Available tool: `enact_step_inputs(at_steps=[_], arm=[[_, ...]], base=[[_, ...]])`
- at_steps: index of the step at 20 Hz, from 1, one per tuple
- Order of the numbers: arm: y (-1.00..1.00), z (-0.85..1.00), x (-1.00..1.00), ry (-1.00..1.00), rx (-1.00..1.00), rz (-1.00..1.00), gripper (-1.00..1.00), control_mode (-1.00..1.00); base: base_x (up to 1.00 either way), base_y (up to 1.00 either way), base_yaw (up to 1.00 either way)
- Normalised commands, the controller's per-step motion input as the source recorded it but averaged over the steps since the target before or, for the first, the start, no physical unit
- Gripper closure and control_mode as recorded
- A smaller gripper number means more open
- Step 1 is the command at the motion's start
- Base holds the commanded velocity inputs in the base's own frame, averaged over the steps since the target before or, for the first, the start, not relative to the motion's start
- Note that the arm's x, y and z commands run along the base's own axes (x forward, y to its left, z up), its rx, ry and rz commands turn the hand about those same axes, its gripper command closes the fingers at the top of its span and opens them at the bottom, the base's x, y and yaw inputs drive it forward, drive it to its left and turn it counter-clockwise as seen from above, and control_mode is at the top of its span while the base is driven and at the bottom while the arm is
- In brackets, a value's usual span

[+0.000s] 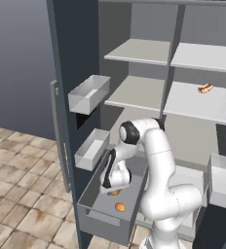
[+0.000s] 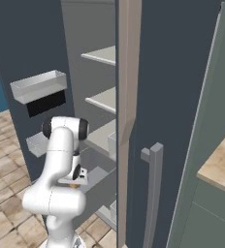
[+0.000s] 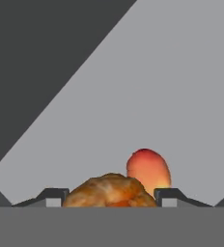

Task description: Take the tangerine and mango from the fridge shelf and place them in the freezer drawer to begin freezing them.

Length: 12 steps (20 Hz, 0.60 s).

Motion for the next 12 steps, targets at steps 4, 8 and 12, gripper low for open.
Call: enact_step_inputs(at_steps=[4,8,12], arm=[[0.09,-0.54,0.49,0.0,0.0,0.0,1.0,-1.0],[0.11,-0.6,0.32,0.0,-0.01,0.0,1.0,-1.0],[0.22,-0.6,0.37,0.0,-0.03,0.0,1.0,-1.0]], base=[[0.0,0.0,0.0],[0.0,0.0,0.0],[0.0,0.0,0.0]])
